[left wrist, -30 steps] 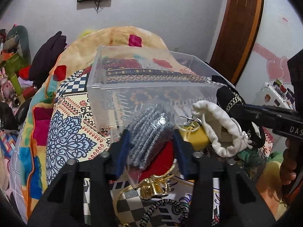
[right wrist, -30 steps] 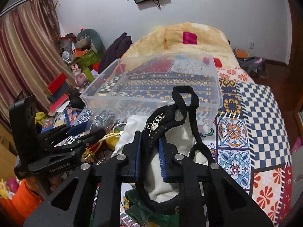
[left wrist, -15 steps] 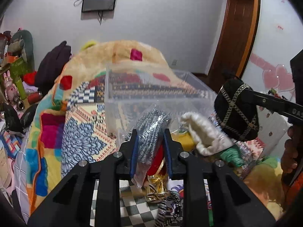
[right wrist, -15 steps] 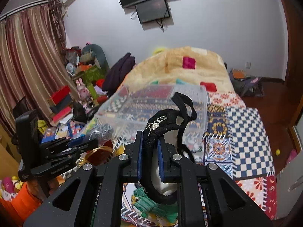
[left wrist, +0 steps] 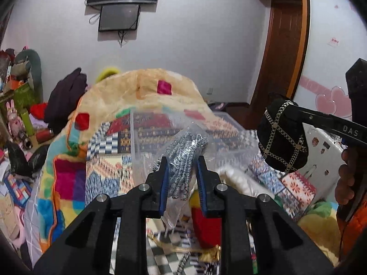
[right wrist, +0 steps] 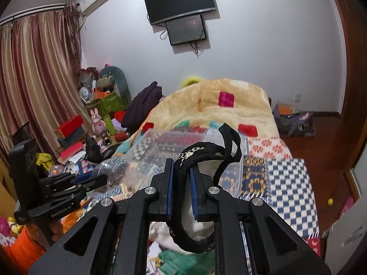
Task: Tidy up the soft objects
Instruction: 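Carry both bags over the clear box and open both tools to drop them in, then grasp the white drawstring pouch with the right tool while the left tool grasps the red cloth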
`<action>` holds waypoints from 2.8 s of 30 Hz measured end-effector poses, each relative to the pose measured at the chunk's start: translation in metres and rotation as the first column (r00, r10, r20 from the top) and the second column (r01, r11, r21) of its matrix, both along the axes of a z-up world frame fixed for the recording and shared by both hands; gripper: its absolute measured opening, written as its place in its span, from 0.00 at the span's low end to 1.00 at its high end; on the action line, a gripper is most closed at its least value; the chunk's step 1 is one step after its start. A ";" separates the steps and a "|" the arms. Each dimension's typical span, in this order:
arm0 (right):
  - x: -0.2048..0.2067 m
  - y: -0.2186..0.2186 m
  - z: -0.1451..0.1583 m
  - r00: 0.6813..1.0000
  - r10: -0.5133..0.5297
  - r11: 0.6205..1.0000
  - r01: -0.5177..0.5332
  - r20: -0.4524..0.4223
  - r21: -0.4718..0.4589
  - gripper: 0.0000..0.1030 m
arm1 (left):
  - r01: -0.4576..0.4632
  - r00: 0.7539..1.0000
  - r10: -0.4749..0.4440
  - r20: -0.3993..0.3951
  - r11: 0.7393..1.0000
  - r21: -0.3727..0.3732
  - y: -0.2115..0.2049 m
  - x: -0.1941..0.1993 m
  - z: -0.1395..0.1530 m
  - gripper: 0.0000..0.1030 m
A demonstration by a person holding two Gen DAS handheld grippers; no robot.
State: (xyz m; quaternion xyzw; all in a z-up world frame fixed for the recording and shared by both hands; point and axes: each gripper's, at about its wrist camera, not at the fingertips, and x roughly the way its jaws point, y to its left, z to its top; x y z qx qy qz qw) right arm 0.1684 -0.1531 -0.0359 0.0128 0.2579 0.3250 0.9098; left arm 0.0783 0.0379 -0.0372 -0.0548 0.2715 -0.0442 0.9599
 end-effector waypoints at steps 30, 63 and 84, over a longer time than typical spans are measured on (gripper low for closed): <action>0.094 0.086 -0.064 0.977 0.087 0.958 -0.135 -0.193 -0.251 0.11 | 0.054 0.974 -0.030 -0.226 0.993 0.102 -0.009 0.128 -0.044 0.21; 0.010 0.042 -0.023 0.996 0.048 0.977 -0.061 -0.069 -0.204 0.83 | 0.035 0.996 -0.032 -0.087 0.999 0.035 -0.007 0.026 0.000 0.69; 0.015 0.034 -0.104 0.936 0.055 0.977 -0.122 -0.348 -0.175 0.71 | 0.101 0.958 -0.106 -0.268 0.994 -0.032 -0.022 0.013 -0.080 0.37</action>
